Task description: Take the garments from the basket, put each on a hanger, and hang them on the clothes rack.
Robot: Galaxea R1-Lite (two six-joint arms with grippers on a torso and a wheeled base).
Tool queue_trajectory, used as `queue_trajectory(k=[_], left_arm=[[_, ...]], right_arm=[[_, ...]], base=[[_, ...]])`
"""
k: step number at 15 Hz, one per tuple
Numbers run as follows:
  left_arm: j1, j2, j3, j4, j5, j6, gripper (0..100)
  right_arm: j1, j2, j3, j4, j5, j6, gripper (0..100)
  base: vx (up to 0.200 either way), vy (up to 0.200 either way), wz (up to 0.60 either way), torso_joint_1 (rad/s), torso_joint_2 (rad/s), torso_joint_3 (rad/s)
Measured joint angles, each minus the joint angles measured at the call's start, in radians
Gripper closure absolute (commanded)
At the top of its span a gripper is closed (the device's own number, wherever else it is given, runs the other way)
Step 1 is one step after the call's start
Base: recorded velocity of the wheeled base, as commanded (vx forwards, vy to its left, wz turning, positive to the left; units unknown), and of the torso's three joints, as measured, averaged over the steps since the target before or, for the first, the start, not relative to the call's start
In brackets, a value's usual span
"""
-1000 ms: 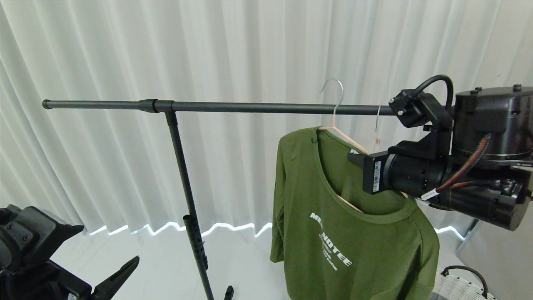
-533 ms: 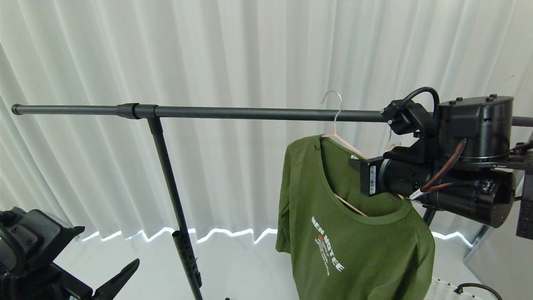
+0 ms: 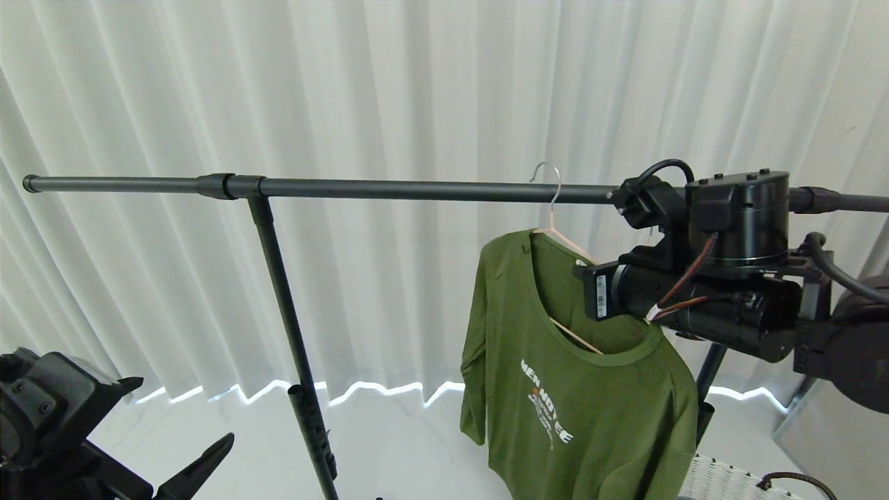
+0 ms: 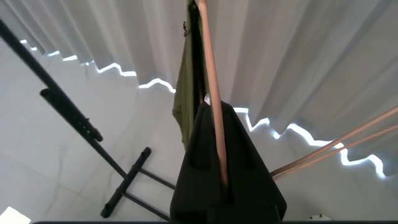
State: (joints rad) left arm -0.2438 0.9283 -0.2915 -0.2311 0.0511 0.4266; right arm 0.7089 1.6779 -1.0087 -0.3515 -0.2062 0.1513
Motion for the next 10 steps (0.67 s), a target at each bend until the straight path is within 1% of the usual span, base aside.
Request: queue_trajectory(k=[6,7,8,10], left_arm=[[-0.009,-0.013,0.014,0.000,-0.001,-0.003,0],[-0.009,-0.017,0.017,0.000,-0.001,-0.003,0],[-0.009,-0.021,0.023,0.000,-0.001,-0.003,0],[-0.009,-0.030,0.027,0.000,-0.001,-0.006,0]], right_arm=[[-0.009,0.051,-0.029,-0.001,-0.001,-0.008,100],[-0.009,0.054,-0.032,-0.001,-0.002,-0.008,0],[-0.008,0.054,-0.034,-0.002,-0.002,-0.007,0],[-0.007,0.052,-0.034,-0.003,-0.029,-0.008,0]], base=[[0.000,0.000,0.00,0.000,0.00,0.000],[0.000,0.000,0.00,0.000,0.00,0.000],[0.000,0.000,0.00,0.000,0.00,0.000],[0.000,0.000,0.00,0.000,0.00,0.000]])
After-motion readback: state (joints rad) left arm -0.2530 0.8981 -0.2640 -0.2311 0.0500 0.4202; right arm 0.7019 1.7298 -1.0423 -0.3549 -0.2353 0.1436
